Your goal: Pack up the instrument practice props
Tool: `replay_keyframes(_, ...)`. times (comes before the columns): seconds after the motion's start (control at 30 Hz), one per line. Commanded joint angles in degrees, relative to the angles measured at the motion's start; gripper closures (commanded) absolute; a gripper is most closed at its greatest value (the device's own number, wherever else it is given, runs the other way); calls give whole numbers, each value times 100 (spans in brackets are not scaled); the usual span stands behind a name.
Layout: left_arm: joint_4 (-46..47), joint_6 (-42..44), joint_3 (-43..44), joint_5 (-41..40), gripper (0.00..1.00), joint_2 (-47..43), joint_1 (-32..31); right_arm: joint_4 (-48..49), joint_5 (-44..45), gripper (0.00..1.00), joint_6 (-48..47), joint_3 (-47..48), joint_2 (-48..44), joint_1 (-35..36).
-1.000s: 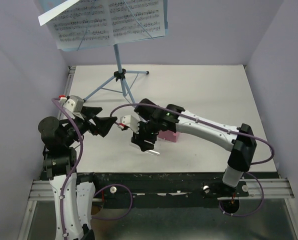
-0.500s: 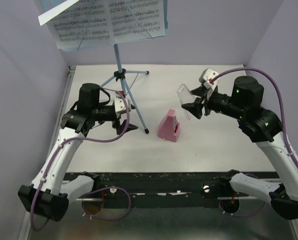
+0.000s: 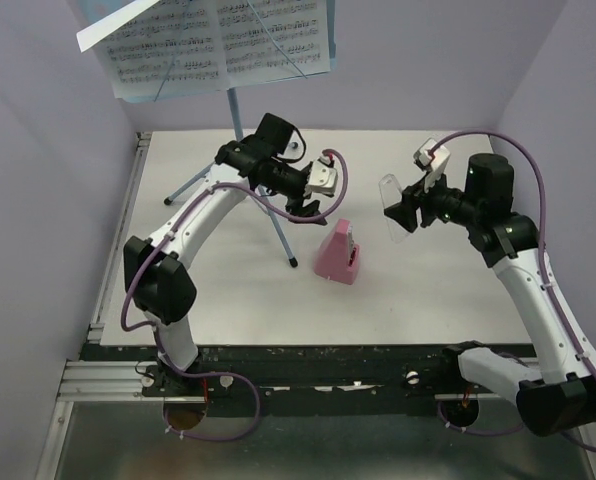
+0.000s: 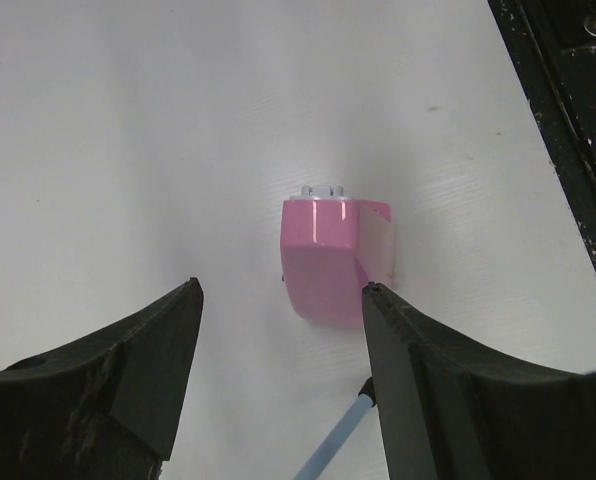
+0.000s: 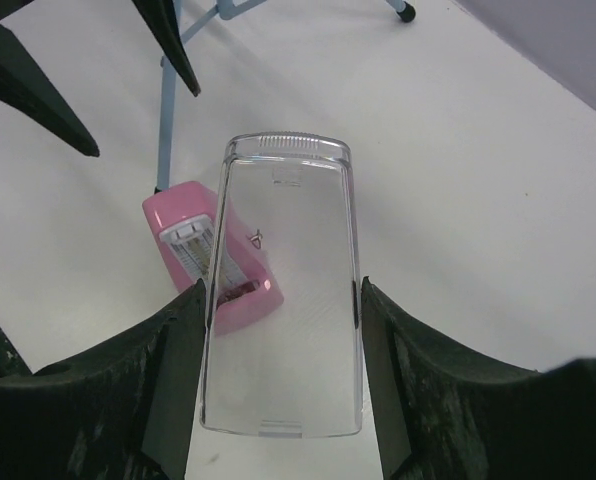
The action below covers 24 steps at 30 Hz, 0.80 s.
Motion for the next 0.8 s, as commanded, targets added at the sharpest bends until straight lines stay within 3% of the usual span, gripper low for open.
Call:
replay_keyframes(0.0,-995,694,779,263,26,585,-208,825,320,100,-19,-864,-656,-32)
replay_keyframes(0.07,-1039,834,806,255,26,726,-269,1466,172,100,-168,-1541,-1034,-32)
replay_keyframes(0.17,-1293,1089,954,246,26,963,-366,1593,-4,100,-335,-1817,-1273,-41)
replay_keyframes(0.27,-1558,1239,1104,202,28,1183,-445,507,-933,100,-1386,-1336,-783,-32)
replay_keyframes(0.4,-1322,1187,964,79,31,1236,-524,-594,-454,100,-925,-342,175,-58)
replay_keyframes(0.47,-1128,1108,894,44,33,1254,-551,-509,-1090,100,-1195,-471,178,-181)
replay_keyframes(0.57,-1031,1003,893,17,39,1324,-568,402,-1875,100,-1443,-1392,-409,-260)
replay_keyframes(0.67,-1013,906,894,-27,48,1324,-568,2149,-2088,100,-874,-2648,-1034,-269)
replay_keyframes(0.77,-1031,932,789,-53,56,1289,-568,3461,-2421,100,-556,-3196,-1063,-269)
